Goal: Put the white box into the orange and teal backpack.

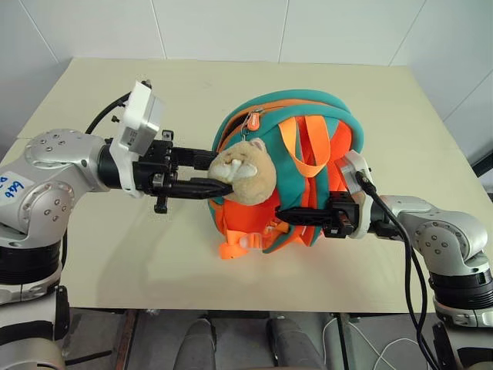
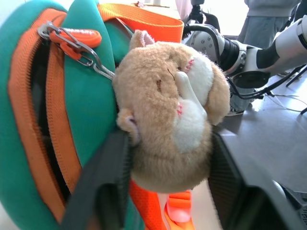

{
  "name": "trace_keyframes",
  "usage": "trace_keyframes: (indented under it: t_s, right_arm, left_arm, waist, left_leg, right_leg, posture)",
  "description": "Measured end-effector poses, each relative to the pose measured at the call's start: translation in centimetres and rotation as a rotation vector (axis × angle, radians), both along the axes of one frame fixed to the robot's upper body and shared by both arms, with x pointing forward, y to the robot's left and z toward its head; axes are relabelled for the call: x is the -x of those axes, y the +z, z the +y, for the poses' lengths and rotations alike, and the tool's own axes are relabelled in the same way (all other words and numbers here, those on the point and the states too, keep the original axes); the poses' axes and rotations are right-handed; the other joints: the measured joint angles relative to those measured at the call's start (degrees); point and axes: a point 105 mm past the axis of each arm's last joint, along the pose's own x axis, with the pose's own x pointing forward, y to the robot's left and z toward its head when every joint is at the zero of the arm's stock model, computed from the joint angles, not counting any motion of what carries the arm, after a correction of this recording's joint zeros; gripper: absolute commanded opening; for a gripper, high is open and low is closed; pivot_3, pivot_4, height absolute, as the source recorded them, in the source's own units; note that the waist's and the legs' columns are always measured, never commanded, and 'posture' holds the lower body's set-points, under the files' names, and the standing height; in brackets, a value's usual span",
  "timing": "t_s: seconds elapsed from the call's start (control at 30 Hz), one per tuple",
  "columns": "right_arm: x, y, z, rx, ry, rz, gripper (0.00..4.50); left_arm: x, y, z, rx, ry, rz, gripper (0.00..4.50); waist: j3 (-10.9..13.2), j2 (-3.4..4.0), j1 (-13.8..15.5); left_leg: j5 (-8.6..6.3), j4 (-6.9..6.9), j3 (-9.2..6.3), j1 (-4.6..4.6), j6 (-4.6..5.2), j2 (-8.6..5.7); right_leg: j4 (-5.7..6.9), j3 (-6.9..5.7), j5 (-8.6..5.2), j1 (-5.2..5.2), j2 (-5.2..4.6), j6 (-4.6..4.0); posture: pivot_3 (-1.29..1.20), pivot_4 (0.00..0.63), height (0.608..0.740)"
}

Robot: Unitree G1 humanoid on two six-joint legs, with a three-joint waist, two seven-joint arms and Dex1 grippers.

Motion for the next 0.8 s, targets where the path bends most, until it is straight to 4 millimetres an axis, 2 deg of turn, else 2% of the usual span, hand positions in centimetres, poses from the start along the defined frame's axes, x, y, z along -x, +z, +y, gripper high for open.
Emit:
trace_keyframes:
  t_s: [0.07,0.2,0.27,0.37,0.47,0.63,0.7,0.8]
  right_arm:
    - [0.0,0.0,0.0,-0.002,-0.002,-0.002,0.16]
    - [0.1,0.0,0.1,-0.003,-0.001,-0.007,0.16]
    - [0.3,-0.1,0.0,-0.006,-0.004,-0.008,0.16]
    - [0.3,-0.2,-0.1,-0.005,-0.014,-0.007,0.16]
    - [0.4,-0.3,-0.2,-0.009,-0.021,-0.001,0.16]
    - [0.4,-0.3,-0.1,-0.007,-0.03,0.0,0.16]
    - [0.3,-0.5,-0.3,-0.008,-0.048,0.008,0.16]
    - [0.3,-0.7,-0.1,-0.018,-0.062,0.018,0.16]
  left_arm:
    - [-0.4,0.6,0.4,0.003,0.022,-0.014,0.68]
    - [-0.7,2.0,2.2,-0.015,0.064,-0.011,0.68]
    - [-0.5,2.9,4.1,-0.03,0.109,0.015,0.68]
    - [-0.1,2.6,6.4,-0.101,0.167,0.057,0.68]
    - [-0.4,-0.4,9.0,-0.177,0.24,0.172,0.68]
    - [-1.1,-2.4,9.8,-0.217,0.269,0.197,0.68]
    - [-2.2,-4.4,8.8,-0.19,0.265,0.194,0.68]
    - [-3.4,-9.2,5.5,-0.146,0.216,0.248,0.68]
  waist:
    - [0.0,0.0,0.0]
    - [0.0,0.0,-0.3]
    - [0.0,0.0,-0.4]
    - [0.0,0.03,-0.4]
    - [0.0,0.03,-0.3]
    - [0.0,-0.03,-0.1]
    - [-0.1,0.19,0.1]
    - [-0.1,0.12,0.8]
  left_leg:
    - [0.0,0.0,0.0,0.0,0.0,0.0]
    - [0.0,-0.04,0.0,0.0,0.0,0.01]
    - [0.0,-0.16,0.0,0.04,0.0,0.03]
    - [0.0,-0.3,0.05,0.09,0.0,0.03]
    - [0.01,-0.41,0.09,0.18,-0.01,0.09]
    - [0.01,-0.41,0.11,0.19,-0.02,0.11]
    - [0.01,-0.43,0.11,0.23,-0.01,0.09]
    - [0.01,-0.34,0.07,0.2,-0.01,0.12]
  right_leg:
    - [0.01,0.0,0.0,0.0,0.0,0.0]
    - [0.01,0.0,0.0,-0.04,0.02,0.0]
    - [-0.01,0.0,-0.02,-0.05,0.03,-0.03]
    - [-0.05,0.02,-0.05,-0.06,0.01,-0.07]
    - [-0.02,0.01,-0.1,-0.07,0.03,-0.16]
    - [-0.04,0.01,-0.1,-0.03,0.03,-0.18]
    - [-0.08,0.01,-0.1,0.04,0.01,-0.17]
    - [0.0,0.0,-0.09,0.02,0.07,-0.15]
  posture:
    - [0.0,0.15,0.74]
    - [0.0,0.15,0.74]
    - [0.0,0.15,0.74]
    - [0.0,0.15,0.74]
    - [0.0,0.15,0.74]
    - [0.0,0.15,0.74]
    - [0.0,0.15,0.74]
    - [0.0,0.15,0.74]
